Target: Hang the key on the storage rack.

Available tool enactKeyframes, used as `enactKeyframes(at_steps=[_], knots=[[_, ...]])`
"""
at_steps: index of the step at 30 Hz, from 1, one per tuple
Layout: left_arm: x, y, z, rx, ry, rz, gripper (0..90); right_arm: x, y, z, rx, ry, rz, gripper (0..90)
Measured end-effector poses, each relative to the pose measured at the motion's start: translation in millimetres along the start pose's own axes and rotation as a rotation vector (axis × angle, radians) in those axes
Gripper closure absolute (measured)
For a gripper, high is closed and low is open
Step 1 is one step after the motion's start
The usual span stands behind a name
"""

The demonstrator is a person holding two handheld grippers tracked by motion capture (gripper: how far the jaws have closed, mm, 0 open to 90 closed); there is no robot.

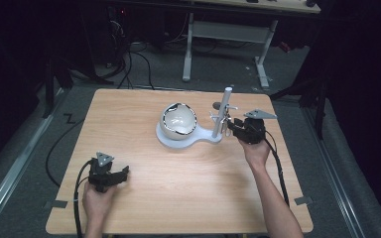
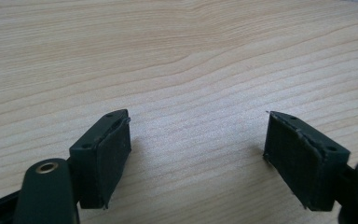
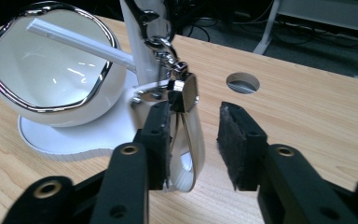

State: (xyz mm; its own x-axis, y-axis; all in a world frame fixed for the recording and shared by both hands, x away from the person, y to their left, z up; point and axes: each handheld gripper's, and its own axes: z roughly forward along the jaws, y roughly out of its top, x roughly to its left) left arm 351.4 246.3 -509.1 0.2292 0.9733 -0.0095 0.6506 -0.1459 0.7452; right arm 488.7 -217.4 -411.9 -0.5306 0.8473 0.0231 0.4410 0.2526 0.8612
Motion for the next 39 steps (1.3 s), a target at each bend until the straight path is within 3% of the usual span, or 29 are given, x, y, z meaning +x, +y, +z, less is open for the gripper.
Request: enactKeyframes(at_steps=[8, 21, 39], knots=[[-0.1, 0.0, 0.0, 0.0, 0.001, 0.0, 23.1, -4.6, -0.5, -11.3, -0.029, 0.005, 0.019, 54.3], [-0.1, 0.0, 0.0, 0.0, 0.001, 0.001, 23.2, -11.7, 2.5, -32.3, -0.063, 0.013, 0.04, 53.6], [-0.2, 0.0, 0.1, 0.0, 0.001, 0.001, 23.2, -26.4, -12.3, -58.8, -0.091, 0.009, 0.098, 50.8]])
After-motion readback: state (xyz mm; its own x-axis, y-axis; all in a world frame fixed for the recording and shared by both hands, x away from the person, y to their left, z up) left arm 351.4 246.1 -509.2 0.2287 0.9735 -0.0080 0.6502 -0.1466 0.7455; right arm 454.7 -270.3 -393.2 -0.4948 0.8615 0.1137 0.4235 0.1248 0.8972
